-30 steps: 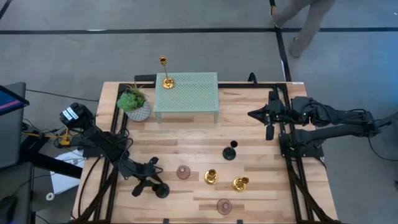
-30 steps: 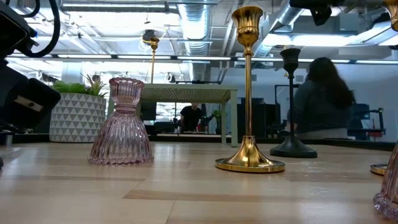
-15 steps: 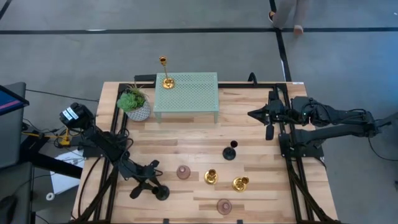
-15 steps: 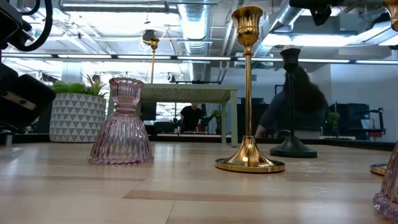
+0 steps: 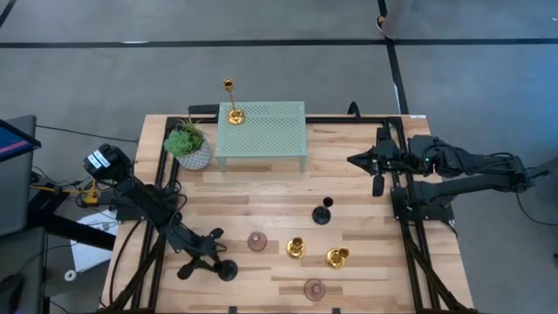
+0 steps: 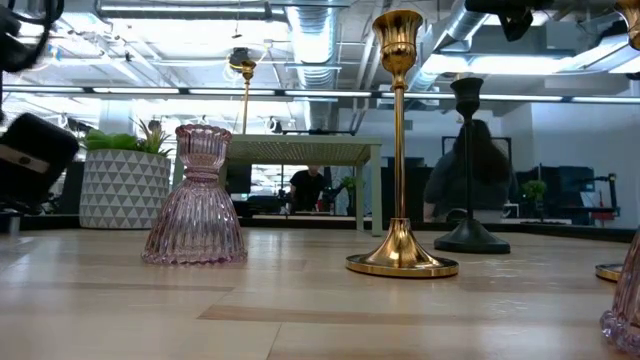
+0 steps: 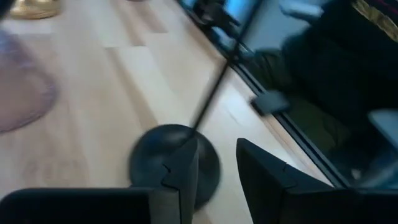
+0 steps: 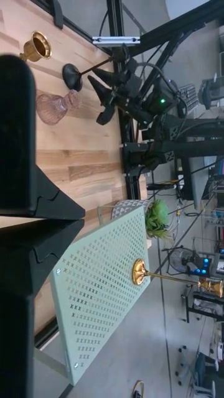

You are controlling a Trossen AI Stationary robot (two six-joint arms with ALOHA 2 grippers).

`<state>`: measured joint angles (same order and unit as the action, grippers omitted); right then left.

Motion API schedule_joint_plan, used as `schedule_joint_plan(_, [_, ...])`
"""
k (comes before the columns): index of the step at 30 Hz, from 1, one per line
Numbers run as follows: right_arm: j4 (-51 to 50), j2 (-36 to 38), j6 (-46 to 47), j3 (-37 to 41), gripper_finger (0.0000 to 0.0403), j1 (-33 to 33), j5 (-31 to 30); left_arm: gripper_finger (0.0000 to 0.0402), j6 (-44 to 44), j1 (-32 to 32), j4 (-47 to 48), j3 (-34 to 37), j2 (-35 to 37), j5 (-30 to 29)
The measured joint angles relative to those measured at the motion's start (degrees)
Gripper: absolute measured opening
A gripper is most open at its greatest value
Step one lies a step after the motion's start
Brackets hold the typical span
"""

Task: Pick & Place candle stick holders
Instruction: Put the bottom left black candle holder on the shelf

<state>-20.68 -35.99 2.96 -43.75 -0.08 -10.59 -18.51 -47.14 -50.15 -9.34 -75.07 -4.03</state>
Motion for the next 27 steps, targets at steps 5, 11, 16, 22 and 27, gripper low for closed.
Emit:
schedule_joint_plan(5, [0.02, 0.00, 2.67, 0.00, 0.0000, 0.00, 0.01, 0.0091, 8.36, -0.87, 0.42, 0.00, 0.00, 2.18])
schedule_joint_plan(11, [0.04, 0.00, 7.09, 0.00, 0.0000, 0.00, 0.00, 0.0072, 11.05, -0.85, 0.44, 0.00, 0.00, 1.66])
schedule_joint_plan(16, [0.26, -0.12, 7.63, 0.00, 0.0000, 0.00, -0.24, 0.0062, 10.73, -0.85, 3.81, 0.31, 0.02, 0.39])
schedule_joint_plan(22, [0.34, -0.95, 7.64, 0.00, 0.0000, -0.02, -2.49, 0.0053, 10.56, -0.83, 4.31, 1.86, 0.02, -3.94])
schedule_joint_plan(27, [0.34, -1.62, 7.64, 0.00, 0.0000, -0.04, -2.99, 0.0057, 10.55, -0.70, 3.86, 1.90, 0.02, -8.96])
